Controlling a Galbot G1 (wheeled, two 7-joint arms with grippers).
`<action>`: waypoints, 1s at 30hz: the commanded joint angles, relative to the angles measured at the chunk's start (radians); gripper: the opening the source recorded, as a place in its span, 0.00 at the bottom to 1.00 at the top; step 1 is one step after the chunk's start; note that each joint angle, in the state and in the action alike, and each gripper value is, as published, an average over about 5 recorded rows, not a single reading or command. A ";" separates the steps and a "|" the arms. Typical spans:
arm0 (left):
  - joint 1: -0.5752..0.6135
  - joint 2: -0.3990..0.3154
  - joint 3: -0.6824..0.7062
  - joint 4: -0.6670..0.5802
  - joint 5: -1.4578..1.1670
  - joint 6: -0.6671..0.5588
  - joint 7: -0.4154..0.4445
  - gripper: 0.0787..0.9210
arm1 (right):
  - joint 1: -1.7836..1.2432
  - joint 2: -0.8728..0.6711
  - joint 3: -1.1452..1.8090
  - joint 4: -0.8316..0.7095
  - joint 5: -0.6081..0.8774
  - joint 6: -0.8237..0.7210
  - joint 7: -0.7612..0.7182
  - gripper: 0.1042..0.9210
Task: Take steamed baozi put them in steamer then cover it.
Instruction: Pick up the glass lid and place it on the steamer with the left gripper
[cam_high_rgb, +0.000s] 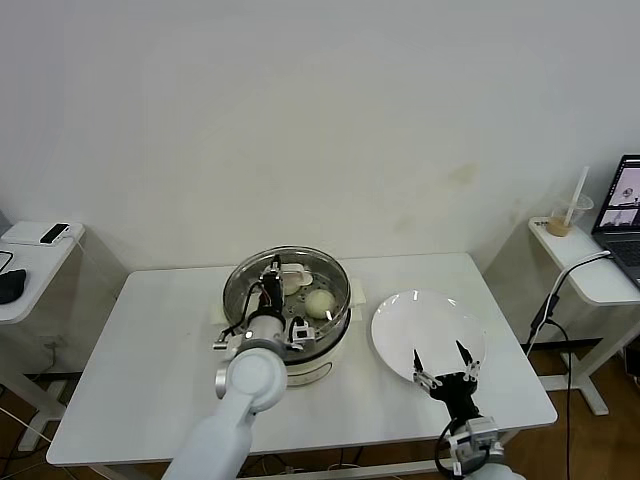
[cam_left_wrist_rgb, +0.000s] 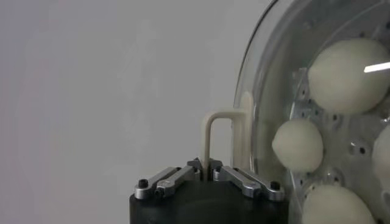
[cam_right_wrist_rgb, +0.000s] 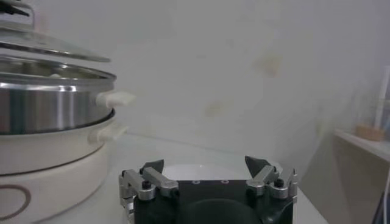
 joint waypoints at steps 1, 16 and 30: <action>0.002 -0.031 0.003 0.053 0.029 -0.006 -0.007 0.08 | 0.002 -0.002 -0.007 -0.005 0.000 0.002 0.000 0.88; 0.009 -0.042 -0.011 0.061 0.031 -0.013 -0.019 0.08 | 0.000 -0.003 -0.010 -0.005 0.000 0.003 0.000 0.88; 0.025 -0.058 -0.027 0.057 0.031 -0.020 -0.051 0.08 | -0.002 -0.004 -0.019 -0.002 -0.001 0.003 -0.001 0.88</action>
